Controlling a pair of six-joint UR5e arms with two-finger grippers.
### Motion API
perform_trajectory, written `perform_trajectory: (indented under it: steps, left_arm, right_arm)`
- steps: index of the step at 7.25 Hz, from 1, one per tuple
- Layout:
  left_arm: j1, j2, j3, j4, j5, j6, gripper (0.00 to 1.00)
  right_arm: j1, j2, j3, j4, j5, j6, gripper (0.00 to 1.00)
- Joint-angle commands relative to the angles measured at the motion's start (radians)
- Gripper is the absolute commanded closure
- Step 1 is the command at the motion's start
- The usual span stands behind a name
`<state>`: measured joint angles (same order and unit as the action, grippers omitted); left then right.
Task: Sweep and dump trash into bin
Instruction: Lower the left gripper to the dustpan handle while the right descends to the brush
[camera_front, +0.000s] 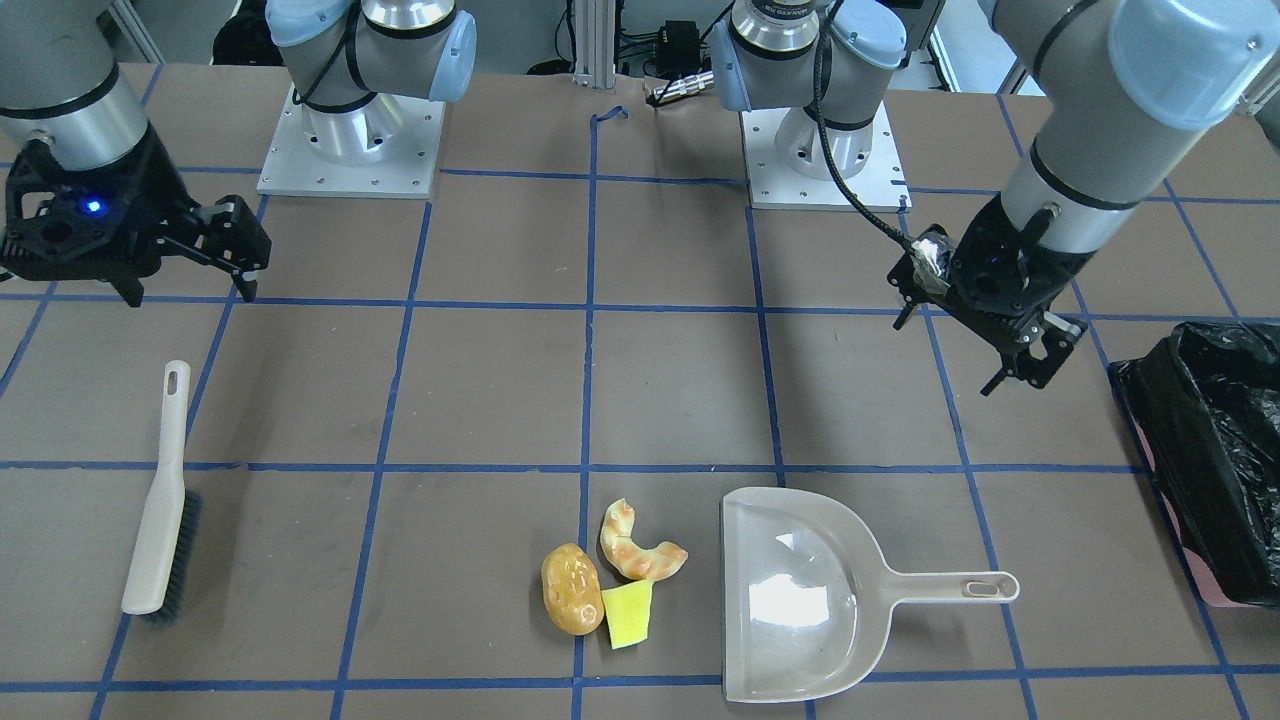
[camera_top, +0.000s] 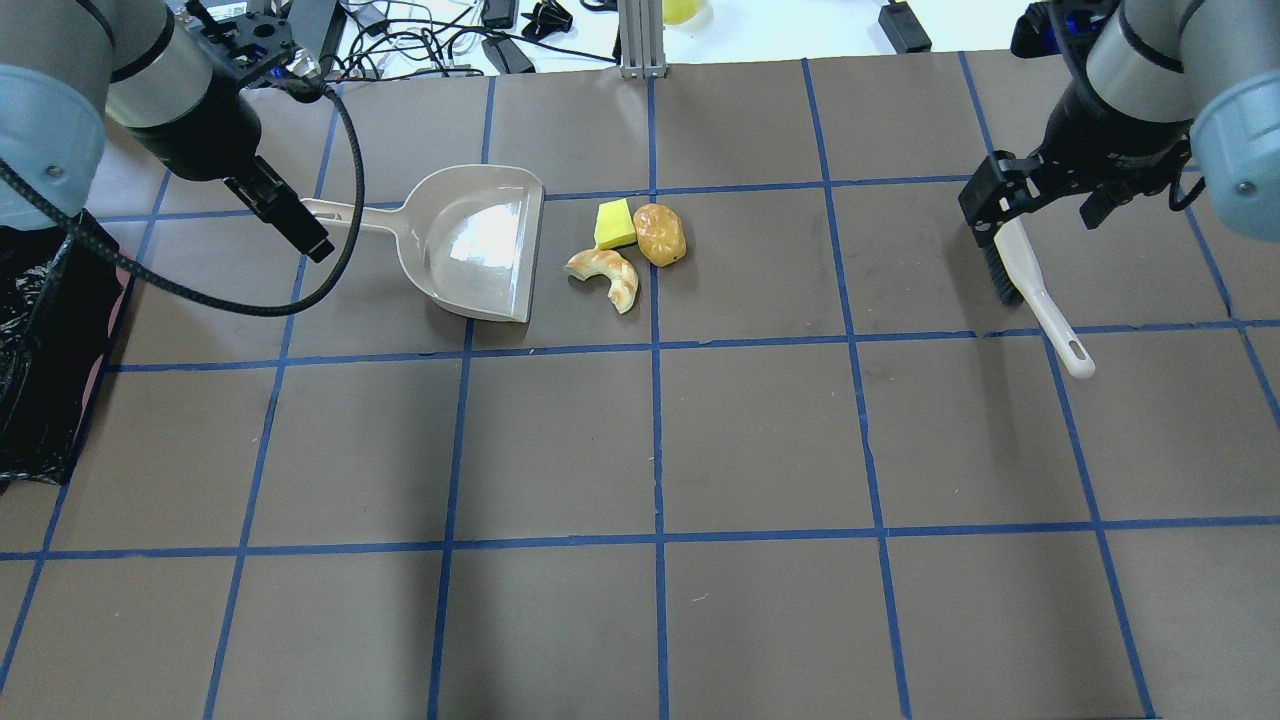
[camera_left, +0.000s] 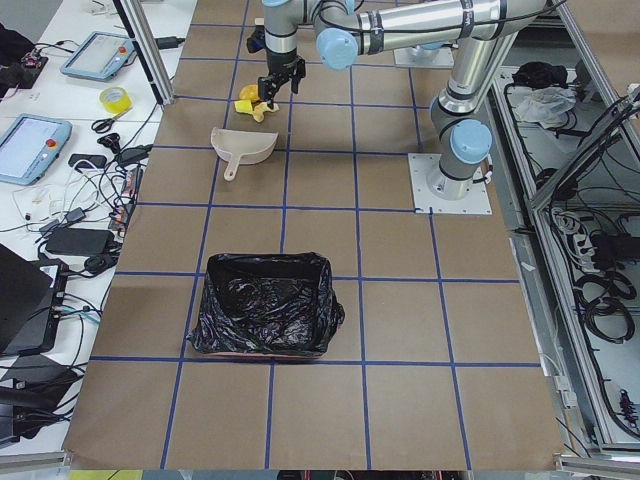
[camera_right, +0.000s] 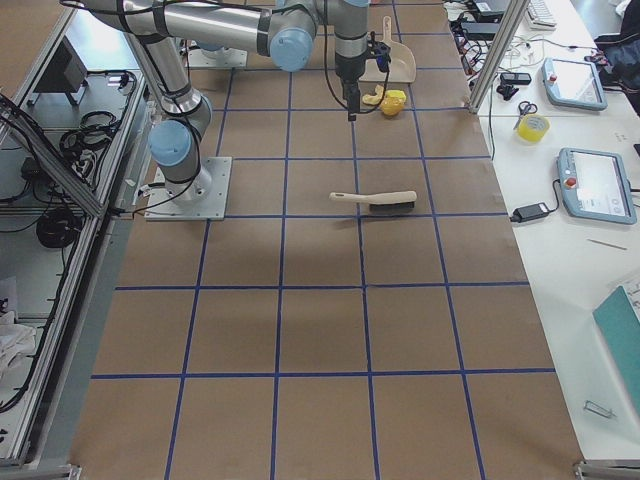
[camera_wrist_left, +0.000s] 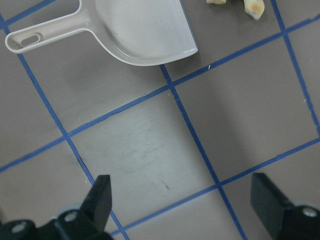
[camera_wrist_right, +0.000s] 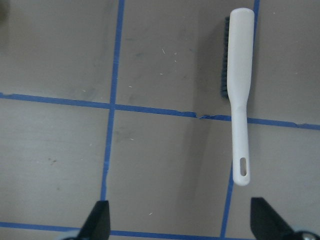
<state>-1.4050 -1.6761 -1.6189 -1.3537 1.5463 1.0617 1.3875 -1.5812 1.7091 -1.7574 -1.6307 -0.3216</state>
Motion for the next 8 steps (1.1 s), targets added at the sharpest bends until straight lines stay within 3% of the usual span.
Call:
perform_trajectory:
  steps: [1,4,5,8]
  left_arm:
    - [0.021,-0.097,0.007,0.093,0.009,0.322,0.0]
    - [0.023,-0.227,0.007,0.24,0.059,0.577,0.0]
    - [0.021,-0.25,0.008,0.278,0.107,0.621,0.0]
    - [0.021,-0.345,0.083,0.288,0.107,0.672,0.02]
  right_arm:
    - [-0.044,0.05,0.035,-0.119,-0.081,-0.174,0.0]
    - [-0.177,0.114,0.118,-0.157,-0.028,-0.249,0.0]
    - [-0.177,0.147,0.127,-0.183,-0.031,-0.255,0.0]
    - [-0.18,0.251,0.127,-0.234,-0.043,-0.284,0.01]
